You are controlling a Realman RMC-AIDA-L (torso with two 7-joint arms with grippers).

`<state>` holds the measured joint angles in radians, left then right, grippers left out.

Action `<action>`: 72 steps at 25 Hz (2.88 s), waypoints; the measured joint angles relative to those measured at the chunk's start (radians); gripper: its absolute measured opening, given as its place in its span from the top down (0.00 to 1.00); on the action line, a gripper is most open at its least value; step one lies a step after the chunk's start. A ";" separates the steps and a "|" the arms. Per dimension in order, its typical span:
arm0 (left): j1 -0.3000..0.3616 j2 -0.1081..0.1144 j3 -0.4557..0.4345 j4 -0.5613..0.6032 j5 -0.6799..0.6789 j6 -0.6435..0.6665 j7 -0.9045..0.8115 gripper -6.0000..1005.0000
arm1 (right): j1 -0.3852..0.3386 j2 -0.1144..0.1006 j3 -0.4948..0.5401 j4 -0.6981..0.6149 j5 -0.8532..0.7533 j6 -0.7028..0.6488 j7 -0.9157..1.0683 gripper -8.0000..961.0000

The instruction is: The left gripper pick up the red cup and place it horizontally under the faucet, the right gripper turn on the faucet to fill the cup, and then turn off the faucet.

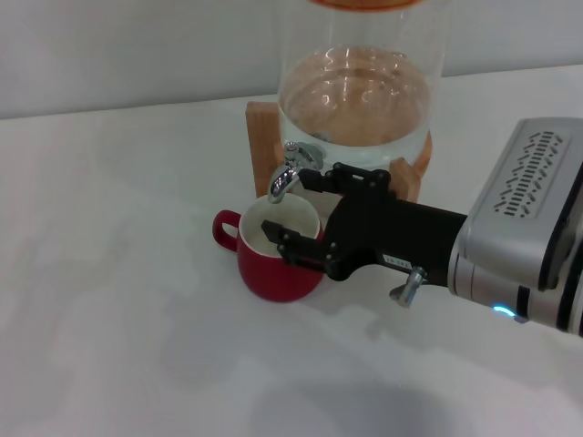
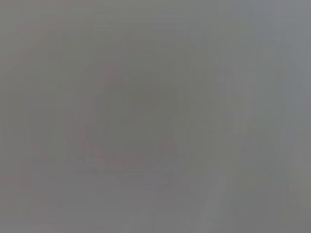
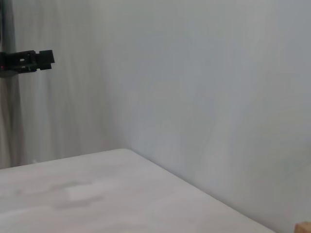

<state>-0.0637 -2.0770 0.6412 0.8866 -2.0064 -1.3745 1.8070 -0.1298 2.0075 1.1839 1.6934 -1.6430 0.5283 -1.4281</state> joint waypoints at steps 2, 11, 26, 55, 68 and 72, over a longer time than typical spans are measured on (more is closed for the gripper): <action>-0.001 0.000 0.000 0.000 0.000 0.000 0.000 0.12 | -0.002 0.000 0.001 0.000 0.000 0.000 0.000 0.25; -0.002 0.000 0.000 0.000 0.000 0.000 0.000 0.12 | -0.007 0.000 0.006 0.000 0.000 -0.001 0.000 0.25; 0.000 -0.002 0.002 0.000 0.001 -0.001 -0.002 0.12 | -0.014 -0.001 0.012 0.014 0.015 0.022 -0.002 0.25; -0.003 -0.001 0.000 -0.006 0.062 -0.001 -0.014 0.12 | -0.127 0.003 0.661 0.002 0.255 0.344 -0.012 0.25; 0.024 -0.006 0.000 -0.006 0.144 -0.019 0.022 0.12 | 0.066 0.005 1.041 -0.393 0.347 0.584 -0.074 0.25; 0.023 -0.005 0.000 -0.003 0.181 -0.027 0.022 0.12 | 0.064 0.005 1.053 -0.393 0.373 0.592 -0.091 0.25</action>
<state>-0.0407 -2.0818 0.6412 0.8841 -1.8259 -1.4015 1.8294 -0.0654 2.0121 2.2373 1.3001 -1.2705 1.1204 -1.5188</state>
